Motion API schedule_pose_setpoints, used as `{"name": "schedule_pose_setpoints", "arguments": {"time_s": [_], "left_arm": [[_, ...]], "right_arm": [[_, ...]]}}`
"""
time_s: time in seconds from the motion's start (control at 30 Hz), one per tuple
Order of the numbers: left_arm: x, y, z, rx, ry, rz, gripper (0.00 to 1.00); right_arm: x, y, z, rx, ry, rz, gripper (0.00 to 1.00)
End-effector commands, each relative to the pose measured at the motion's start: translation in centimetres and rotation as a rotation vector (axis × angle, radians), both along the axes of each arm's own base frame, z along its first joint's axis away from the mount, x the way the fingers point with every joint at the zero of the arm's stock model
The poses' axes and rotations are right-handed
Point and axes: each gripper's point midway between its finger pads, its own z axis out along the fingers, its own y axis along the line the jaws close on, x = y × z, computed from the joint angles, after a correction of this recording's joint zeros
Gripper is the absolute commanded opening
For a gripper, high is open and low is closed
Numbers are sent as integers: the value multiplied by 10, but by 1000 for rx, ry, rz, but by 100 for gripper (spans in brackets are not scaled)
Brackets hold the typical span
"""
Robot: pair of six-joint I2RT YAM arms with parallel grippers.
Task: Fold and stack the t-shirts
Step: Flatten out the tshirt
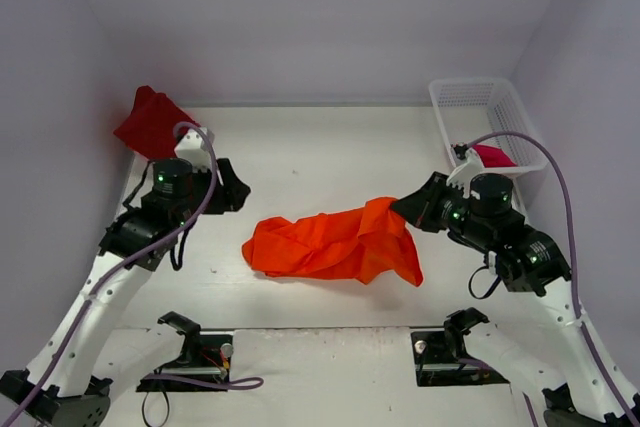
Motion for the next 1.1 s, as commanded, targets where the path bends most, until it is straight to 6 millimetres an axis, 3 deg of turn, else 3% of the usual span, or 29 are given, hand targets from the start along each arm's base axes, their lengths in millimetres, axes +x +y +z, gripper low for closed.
{"name": "schedule_pose_setpoints", "arguments": {"time_s": [0.0, 0.07, 0.27, 0.53, 0.8, 1.07], "left_arm": [[-6, -22, 2, -151, -2, -58, 49], [-13, -20, -18, -164, 43, -41, 50], [-29, -7, -47, -167, 92, 11, 52], [-41, -24, -96, -257, 202, -25, 52], [-39, -36, -127, -305, 264, -42, 52], [-36, -46, -143, -341, 290, -58, 52]], "right_arm": [[19, 1, 43, 19, -130, -33, 0], [25, 2, 51, 8, -148, -34, 0], [36, 0, 63, -9, -175, -57, 0], [36, -2, 64, -4, -181, -72, 0], [40, 1, 66, -3, -178, -70, 0], [46, 3, 63, -10, -170, -70, 0]]}}
